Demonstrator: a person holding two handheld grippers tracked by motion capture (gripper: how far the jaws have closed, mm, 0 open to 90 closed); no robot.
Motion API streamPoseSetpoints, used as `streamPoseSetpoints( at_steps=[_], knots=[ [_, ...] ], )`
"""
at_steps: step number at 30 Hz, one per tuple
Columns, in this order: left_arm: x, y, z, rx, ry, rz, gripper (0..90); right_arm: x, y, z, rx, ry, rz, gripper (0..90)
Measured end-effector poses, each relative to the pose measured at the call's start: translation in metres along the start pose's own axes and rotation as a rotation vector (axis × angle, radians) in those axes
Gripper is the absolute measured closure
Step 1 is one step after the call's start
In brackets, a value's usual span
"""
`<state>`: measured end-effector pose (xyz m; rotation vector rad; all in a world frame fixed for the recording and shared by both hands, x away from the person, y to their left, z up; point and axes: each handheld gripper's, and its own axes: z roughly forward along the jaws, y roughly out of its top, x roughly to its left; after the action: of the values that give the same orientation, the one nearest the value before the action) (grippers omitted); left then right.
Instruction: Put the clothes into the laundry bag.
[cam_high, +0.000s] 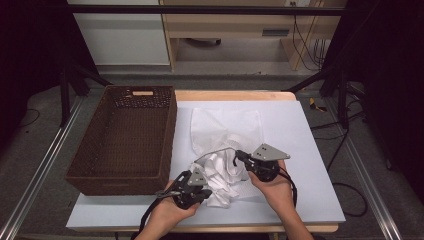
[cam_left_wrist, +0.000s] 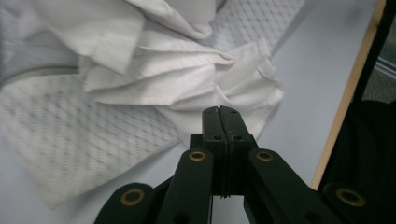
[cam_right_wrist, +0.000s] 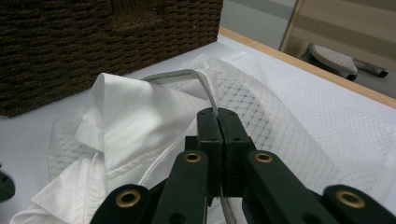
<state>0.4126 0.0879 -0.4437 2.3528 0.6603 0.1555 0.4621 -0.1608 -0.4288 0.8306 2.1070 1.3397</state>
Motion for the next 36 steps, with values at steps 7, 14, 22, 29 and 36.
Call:
streamPoseSetpoints(
  at_steps=[7,14,22,29,36],
  knots=[
    [-0.007,0.0,0.01,0.046,-0.043,0.017,90.0,0.001,0.0,0.0,0.001,0.007,-0.004,89.2],
    [-0.01,0.003,0.02,0.055,-0.067,0.027,90.0,0.001,0.001,0.0,0.0,0.01,-0.006,89.2],
    [-0.012,0.007,0.031,0.061,-0.027,0.05,90.0,0.002,0.001,0.0,0.002,0.014,-0.006,89.2],
    [-0.008,0.009,0.037,0.022,0.015,0.035,90.0,0.003,0.001,0.0,0.0,0.019,-0.006,89.2],
    [-0.004,0.013,0.045,0.004,0.015,0.028,90.0,0.004,0.001,0.001,0.002,0.024,-0.006,89.1]
  ],
)
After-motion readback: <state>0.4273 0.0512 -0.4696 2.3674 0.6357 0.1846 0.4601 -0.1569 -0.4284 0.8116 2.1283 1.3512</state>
